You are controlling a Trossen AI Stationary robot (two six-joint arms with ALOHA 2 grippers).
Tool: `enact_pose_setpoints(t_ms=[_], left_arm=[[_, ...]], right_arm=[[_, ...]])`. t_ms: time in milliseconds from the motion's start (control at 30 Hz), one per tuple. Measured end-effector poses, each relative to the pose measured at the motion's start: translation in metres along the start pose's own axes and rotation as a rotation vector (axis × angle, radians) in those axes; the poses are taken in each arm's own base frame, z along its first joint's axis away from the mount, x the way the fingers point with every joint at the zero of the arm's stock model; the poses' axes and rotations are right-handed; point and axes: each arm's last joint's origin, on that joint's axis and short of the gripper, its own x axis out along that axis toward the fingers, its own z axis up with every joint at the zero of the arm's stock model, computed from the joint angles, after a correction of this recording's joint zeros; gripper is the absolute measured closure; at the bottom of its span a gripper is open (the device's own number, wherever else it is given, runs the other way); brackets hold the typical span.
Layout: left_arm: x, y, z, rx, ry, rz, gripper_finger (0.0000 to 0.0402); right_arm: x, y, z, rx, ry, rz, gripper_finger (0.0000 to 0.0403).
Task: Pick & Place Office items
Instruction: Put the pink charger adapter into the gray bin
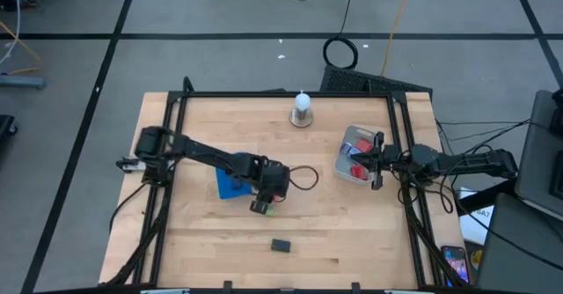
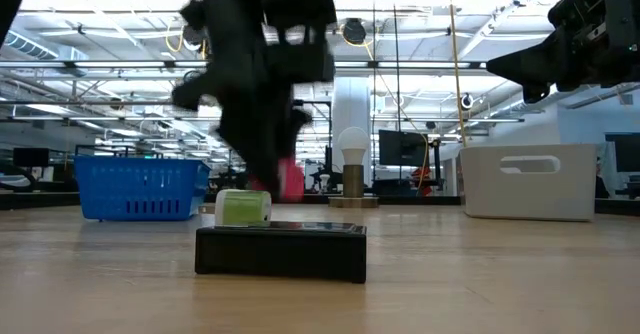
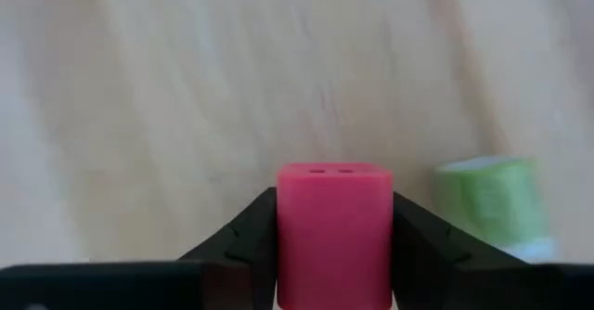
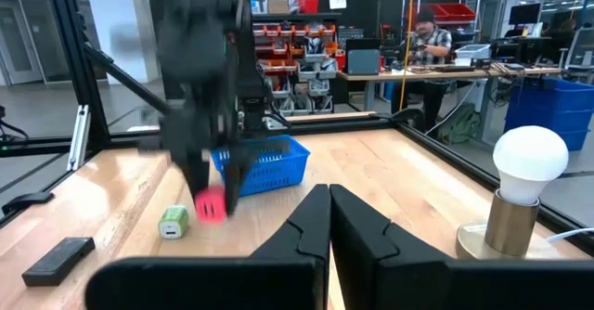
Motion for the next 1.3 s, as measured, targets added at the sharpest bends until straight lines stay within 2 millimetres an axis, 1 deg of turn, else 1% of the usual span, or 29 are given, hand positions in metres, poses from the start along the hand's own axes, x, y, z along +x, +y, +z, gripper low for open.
enact_pose_setpoints(t_ms=[67, 133, 233, 300, 367, 433, 500, 567, 633, 767, 867, 1067, 1300], left_arm=[[-0.024, -0.001, 0.005, 0.005, -0.064, 0.015, 0.0256], [-0.053, -0.003, 0.007, 0.011, -0.141, 0.040, 0.0256], [-0.101, -0.009, 0.000, 0.001, -0.279, 0.099, 0.0256], [-0.131, -0.016, -0.013, -0.009, -0.391, 0.136, 0.0256], [-0.155, -0.024, -0.032, -0.029, -0.507, 0.157, 0.0256], [-0.170, -0.032, -0.054, -0.072, -0.629, 0.174, 0.0256], [-0.179, -0.038, -0.077, -0.125, -0.734, 0.180, 0.0256], [-0.183, -0.043, -0.100, -0.169, -0.799, 0.175, 0.0256], [-0.186, -0.046, -0.119, -0.192, -0.872, 0.181, 0.0256], [-0.187, -0.052, -0.152, -0.215, -1.033, 0.204, 0.0256], [-0.180, -0.055, -0.171, -0.240, -1.106, 0.231, 0.0256], [-0.160, -0.058, -0.198, -0.291, -1.142, 0.251, 0.0256], [-0.147, -0.058, -0.215, -0.318, -1.171, 0.267, 0.0256]], right_arm=[[0.000, 0.000, 0.000, 0.000, 0.000, 0.000, 0.0403], [0.000, 0.000, 0.000, 0.000, 0.000, 0.000, 0.0403], [0.000, 0.000, 0.000, 0.000, 0.001, 0.001, 0.0403], [0.000, 0.000, 0.000, 0.004, 0.002, 0.002, 0.0403], [0.000, 0.000, -0.001, 0.005, 0.006, 0.002, 0.0403], [0.000, 0.000, -0.001, 0.003, 0.008, 0.001, 0.0403], [0.001, 0.000, -0.001, 0.003, 0.008, 0.000, 0.0403], [0.001, 0.000, 0.000, 0.005, 0.005, 0.001, 0.0403], [0.001, 0.000, 0.000, 0.007, 0.000, 0.001, 0.0403], [0.001, 0.000, 0.001, 0.008, -0.005, 0.002, 0.0403], [0.001, 0.000, 0.000, 0.007, 0.001, 0.002, 0.0403], [0.003, 0.001, -0.003, -0.001, 0.038, 0.001, 0.0403], [0.006, 0.001, -0.006, -0.008, 0.069, 0.000, 0.0403]])
